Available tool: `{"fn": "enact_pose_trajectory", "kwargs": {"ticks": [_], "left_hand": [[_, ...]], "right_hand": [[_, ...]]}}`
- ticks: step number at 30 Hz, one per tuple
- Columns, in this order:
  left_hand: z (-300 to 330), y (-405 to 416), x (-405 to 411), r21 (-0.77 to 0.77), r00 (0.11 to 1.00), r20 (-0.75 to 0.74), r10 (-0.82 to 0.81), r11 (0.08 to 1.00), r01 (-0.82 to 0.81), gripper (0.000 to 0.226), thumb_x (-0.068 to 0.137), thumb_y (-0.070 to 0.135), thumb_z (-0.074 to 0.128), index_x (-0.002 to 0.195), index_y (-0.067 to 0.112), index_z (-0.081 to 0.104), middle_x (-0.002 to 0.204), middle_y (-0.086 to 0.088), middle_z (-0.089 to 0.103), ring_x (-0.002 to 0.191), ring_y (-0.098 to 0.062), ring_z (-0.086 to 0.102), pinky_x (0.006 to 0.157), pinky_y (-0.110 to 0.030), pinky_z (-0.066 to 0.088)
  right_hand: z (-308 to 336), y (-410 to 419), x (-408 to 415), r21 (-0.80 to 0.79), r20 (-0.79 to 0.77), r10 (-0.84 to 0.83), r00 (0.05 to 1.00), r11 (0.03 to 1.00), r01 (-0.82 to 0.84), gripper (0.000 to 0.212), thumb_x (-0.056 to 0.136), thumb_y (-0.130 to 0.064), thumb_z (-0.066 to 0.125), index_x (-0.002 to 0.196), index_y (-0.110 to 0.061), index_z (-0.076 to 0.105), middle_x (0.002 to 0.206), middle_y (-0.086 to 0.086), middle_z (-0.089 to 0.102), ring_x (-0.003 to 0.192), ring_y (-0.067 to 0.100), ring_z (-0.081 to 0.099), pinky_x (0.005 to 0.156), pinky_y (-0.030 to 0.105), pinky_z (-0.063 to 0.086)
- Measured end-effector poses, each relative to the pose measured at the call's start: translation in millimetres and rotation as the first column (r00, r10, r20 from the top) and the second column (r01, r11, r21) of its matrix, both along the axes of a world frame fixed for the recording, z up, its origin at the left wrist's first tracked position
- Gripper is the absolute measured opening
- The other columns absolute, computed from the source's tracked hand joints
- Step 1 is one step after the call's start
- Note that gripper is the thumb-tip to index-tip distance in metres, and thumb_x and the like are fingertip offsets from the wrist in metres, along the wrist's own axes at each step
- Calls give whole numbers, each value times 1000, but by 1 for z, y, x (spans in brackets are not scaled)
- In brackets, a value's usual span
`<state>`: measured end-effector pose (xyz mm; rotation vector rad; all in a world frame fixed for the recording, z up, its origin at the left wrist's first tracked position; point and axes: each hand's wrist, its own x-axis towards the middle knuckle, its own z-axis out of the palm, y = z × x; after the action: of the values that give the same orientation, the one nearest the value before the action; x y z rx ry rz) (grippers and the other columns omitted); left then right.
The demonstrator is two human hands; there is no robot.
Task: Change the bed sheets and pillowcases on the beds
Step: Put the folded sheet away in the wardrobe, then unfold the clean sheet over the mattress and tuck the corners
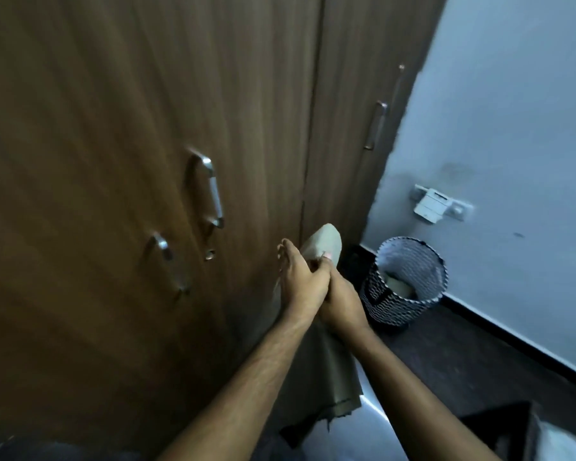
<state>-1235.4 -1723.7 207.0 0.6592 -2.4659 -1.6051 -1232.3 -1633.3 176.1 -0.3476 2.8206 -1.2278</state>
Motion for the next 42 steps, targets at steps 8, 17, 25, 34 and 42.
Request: {"fn": "enact_pose_trajectory", "kwargs": {"ticks": [8,17,25,34,42], "left_hand": [[-4,135,-6,192,943,62,-327,931,310,72,91,61,58,141,10,53,140,-15,59,133,-30,53,112,-38,41],[36,355,28,789,628,-22,-778,372,488,47,101,43,54,74,14,79,78,-2,76,68,-7,72,63,-19,58],[36,541,107,719,342,0,-940,238,653,28,94,20,63,68,11,67,57,-3,64,45,-14,61,42,-19,46],[4,645,204,626,51,-232,-971,-108,772,18,99,16,56,107,11,72,108,-16,75,108,-35,70,99,-51,54],[23,711,206,715,-148,-339,-929,-357,601,24,100,15,57,91,15,80,101,-12,76,99,-24,71,94,-39,55]], "right_hand": [[13,148,29,8,-149,-306,940,950,311,42,83,-16,64,122,-32,60,112,-6,72,102,17,67,80,39,55],[48,345,98,-25,-305,-631,714,754,656,42,82,-18,57,124,-20,51,113,8,67,100,34,64,78,40,52],[70,485,220,241,-220,-720,658,614,752,65,93,-23,60,149,-16,28,121,15,65,108,37,63,82,44,53],[40,573,349,-335,-27,-994,-102,-87,938,22,100,-23,60,119,-14,54,103,2,69,91,11,64,87,33,52],[40,606,384,-274,-28,-669,-743,-710,649,91,74,-67,73,144,-22,37,140,10,42,130,30,48,108,50,40]]}}
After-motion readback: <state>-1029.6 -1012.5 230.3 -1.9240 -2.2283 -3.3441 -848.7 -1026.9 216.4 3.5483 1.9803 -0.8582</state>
